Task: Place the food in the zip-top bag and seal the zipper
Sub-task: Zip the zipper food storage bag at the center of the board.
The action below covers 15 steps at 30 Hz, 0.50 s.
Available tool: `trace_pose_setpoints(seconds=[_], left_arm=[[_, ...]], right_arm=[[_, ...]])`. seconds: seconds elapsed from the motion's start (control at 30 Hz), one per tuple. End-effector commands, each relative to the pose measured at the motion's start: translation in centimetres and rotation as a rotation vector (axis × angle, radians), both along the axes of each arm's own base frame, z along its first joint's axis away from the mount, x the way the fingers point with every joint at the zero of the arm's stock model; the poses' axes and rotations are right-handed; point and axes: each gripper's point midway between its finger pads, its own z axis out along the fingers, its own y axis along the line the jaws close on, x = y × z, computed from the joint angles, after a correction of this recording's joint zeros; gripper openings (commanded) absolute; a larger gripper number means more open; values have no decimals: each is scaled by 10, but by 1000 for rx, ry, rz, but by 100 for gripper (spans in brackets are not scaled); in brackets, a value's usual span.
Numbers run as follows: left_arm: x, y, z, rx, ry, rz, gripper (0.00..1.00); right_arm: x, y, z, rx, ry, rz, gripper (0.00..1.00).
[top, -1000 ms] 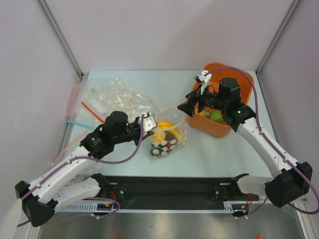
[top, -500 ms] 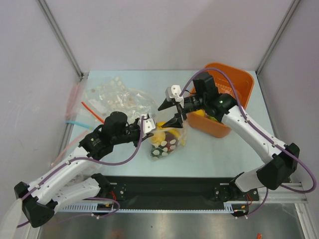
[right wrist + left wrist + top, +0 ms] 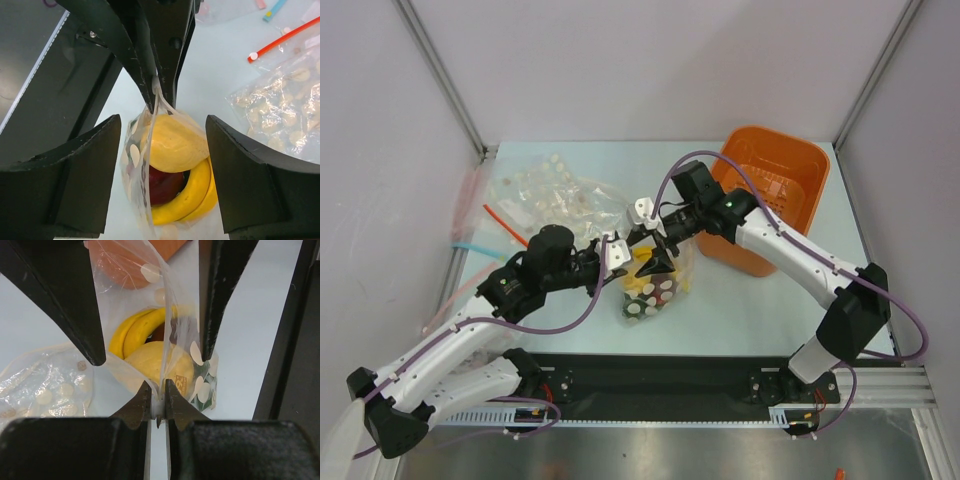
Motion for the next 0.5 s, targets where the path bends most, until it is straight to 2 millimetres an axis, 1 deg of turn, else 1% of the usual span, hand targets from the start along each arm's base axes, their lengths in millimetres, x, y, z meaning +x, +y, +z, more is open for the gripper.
trace_pose_setpoints(seconds=[0.0, 0.1, 0.23, 0.27, 0.33, 0.4, 0.43, 0.47], left_arm=[[0, -3, 26, -47, -69, -37, 0], [-1, -2, 27, -44, -72, -36, 0], [0, -2, 28, -46, -78, -34, 0], [0, -1, 29, -46, -80, -32, 0], [0, -1, 30, -49, -81, -32, 0], [-1, -1, 30, -50, -78, -30, 0], [-1, -1, 30, -50, -77, -28, 0], [0, -1, 30, -54, -77, -25, 0]], right_arm=[[7, 11, 9, 37, -87, 20, 72], [8, 13, 5, 30, -102, 25, 70], [9, 15, -4, 12, -110, 35, 62], [9, 13, -9, -2, -107, 31, 57], [9, 12, -12, -9, -110, 28, 52], [9, 11, -17, -16, -112, 21, 42], [10, 10, -16, -12, -119, 18, 32], [10, 10, -17, -12, -119, 16, 27]])
